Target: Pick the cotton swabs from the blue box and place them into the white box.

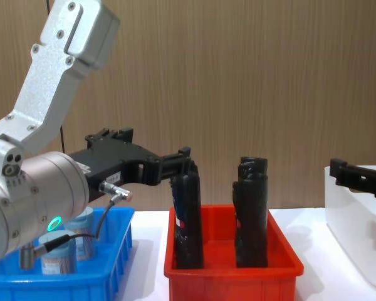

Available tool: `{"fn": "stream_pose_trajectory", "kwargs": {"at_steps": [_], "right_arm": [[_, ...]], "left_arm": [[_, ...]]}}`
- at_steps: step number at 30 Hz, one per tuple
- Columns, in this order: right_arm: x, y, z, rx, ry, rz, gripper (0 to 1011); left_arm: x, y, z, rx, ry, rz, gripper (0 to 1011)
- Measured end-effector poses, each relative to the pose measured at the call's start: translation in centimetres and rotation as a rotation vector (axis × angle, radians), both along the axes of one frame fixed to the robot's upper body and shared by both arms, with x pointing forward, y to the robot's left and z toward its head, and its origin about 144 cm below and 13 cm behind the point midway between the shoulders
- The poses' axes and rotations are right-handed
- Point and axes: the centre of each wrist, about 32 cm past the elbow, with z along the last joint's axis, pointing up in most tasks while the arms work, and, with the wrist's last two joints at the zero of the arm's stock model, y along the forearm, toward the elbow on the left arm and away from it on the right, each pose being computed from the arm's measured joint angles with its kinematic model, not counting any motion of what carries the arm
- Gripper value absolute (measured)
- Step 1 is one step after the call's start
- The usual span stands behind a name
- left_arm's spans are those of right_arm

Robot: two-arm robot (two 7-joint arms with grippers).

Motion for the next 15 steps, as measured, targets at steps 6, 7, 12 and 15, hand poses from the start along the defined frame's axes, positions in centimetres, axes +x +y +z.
{"fn": "stream_pose_trajectory", "kwargs": {"at_steps": [6,7,12,15], "right_arm": [[0.0,0.0,0.0,0.0,0.0,0.0,1002],[0.0,0.0,0.0,0.0,0.0,0.0,1002],[0.0,0.0,0.0,0.0,0.0,0.0,1002],[0.0,0.0,0.0,0.0,0.0,0.0,1002]], "left_arm": [[0.0,0.0,0.0,0.0,0.0,0.0,1004],[0.0,0.0,0.0,0.0,0.0,0.0,1004],[0.0,0.0,0.0,0.0,0.0,0.0,1004],[0.0,0.0,0.0,0.0,0.0,0.0,1004]]}}
